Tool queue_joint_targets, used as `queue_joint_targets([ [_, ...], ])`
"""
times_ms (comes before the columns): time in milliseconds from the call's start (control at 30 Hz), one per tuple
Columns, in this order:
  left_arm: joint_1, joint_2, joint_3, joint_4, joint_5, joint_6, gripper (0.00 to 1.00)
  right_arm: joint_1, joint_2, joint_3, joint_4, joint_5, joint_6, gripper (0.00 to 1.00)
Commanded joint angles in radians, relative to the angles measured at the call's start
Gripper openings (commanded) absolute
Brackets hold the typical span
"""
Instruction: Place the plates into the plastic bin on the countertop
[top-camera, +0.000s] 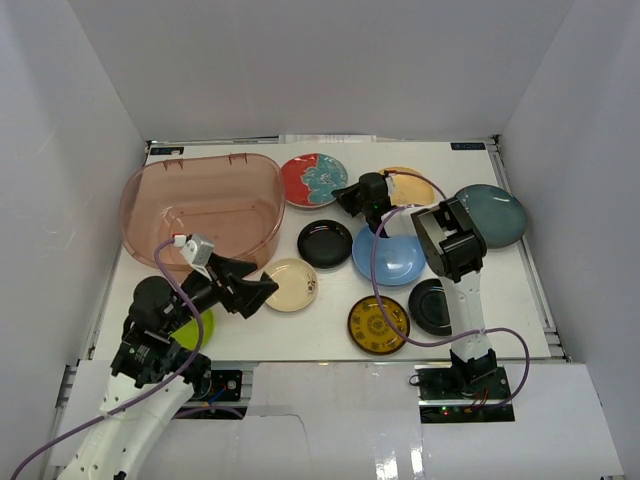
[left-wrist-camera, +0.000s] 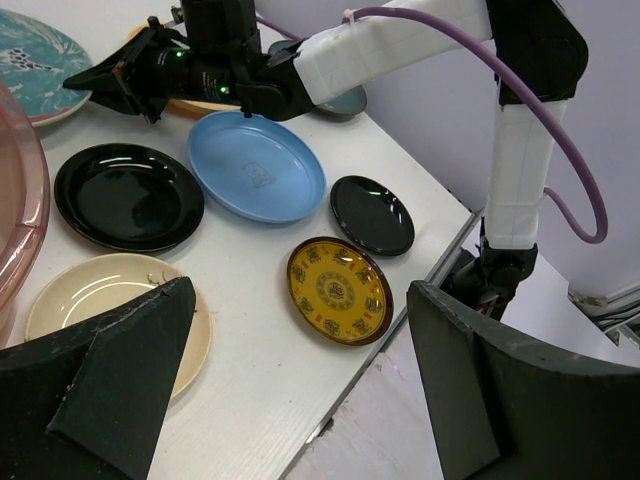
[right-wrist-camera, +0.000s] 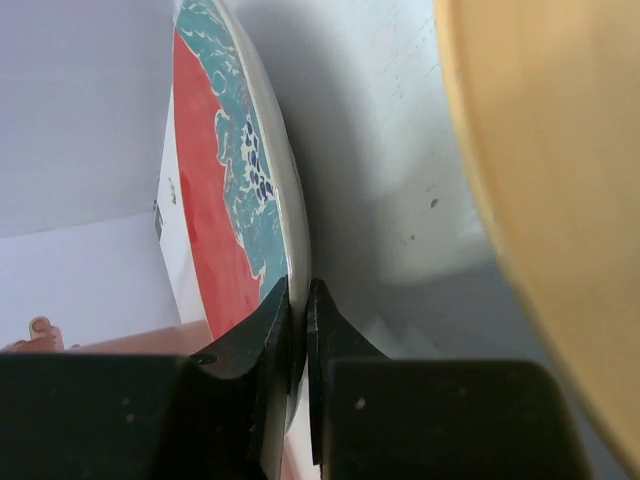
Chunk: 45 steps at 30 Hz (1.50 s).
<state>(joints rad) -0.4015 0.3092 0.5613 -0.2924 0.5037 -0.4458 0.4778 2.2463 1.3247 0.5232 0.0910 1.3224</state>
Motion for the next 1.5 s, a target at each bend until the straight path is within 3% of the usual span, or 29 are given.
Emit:
queue_joint_targets([
  [0, 0.006, 0.03, -0.003, 0.002, -0.01, 0.007, 0.98, 0.002, -0.085, -0.045, 0.076, 0.01, 0.009, 0.08],
  [133, 0.006, 0.073, 0.014, -0.001, -0.022, 0.006, 0.98, -0.014, -0.227, -0.068, 0.116, 0.0, -0.052, 0.08],
  [333, 0.006, 0.163, 0.169, -0.017, -0.085, -0.07, 0.98, -0.056, -0.537, -0.191, 0.115, -0.033, -0.176, 0.08],
  [633, 0.006, 0.398, 0.324, -0.031, -0.131, -0.206, 0.94, -0.1, -1.017, -0.546, 0.028, -0.262, -0.287, 0.08],
  [767, 0.006, 0.497, 0.367, -0.03, -0.126, -0.215, 0.92, -0.113, -1.215, -0.607, -0.027, -0.344, -0.287, 0.08],
  [1000, 0.004, 0.662, 0.384, 0.01, -0.053, -0.22, 0.88, -0.114, -1.344, -0.637, -0.072, -0.503, -0.236, 0.08],
  [1267, 0.006, 0.674, 0.31, 0.18, 0.027, -0.271, 0.79, -0.114, -1.341, -0.68, -0.057, -0.591, -0.195, 0.08],
  [1367, 0.004, 0.692, 0.307, 0.188, 0.03, -0.271, 0.6, -0.11, -1.337, -0.699, -0.031, -0.608, -0.174, 0.08],
  [1400, 0.004, 0.696, 0.304, 0.197, 0.032, -0.272, 0.48, -0.108, -1.335, -0.703, -0.031, -0.608, -0.172, 0.08],
  [1467, 0.006, 0.705, 0.292, 0.209, 0.03, -0.277, 0.39, -0.102, -1.332, -0.708, -0.022, -0.611, -0.163, 0.08],
])
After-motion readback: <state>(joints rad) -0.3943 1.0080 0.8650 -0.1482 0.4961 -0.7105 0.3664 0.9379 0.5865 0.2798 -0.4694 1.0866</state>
